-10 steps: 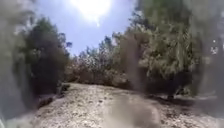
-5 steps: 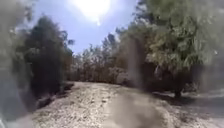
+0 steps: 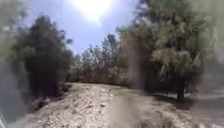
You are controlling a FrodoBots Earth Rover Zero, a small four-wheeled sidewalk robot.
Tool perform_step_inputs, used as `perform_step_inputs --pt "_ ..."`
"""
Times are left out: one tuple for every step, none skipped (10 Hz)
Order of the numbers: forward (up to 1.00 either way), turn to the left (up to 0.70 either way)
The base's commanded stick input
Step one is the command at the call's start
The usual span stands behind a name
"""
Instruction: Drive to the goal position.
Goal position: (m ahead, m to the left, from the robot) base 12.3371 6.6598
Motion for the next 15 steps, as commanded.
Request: perform_step_inputs --pt "0.44 0.02" --pt "0.44 0.02" --pt "0.44 0.02" --pt "0.44 0.02" --pt "0.44 0.02" --pt "0.44 0.02" --pt "0.44 0.02" --pt "0.44 0.02" --pt "0.44 0.03" --pt "0.44 0.15" --pt "0.44 0.27" --pt "0.44 0.27" --pt "0.44 0.27" --pt "0.44 0.16" --pt "0.44 0.06"
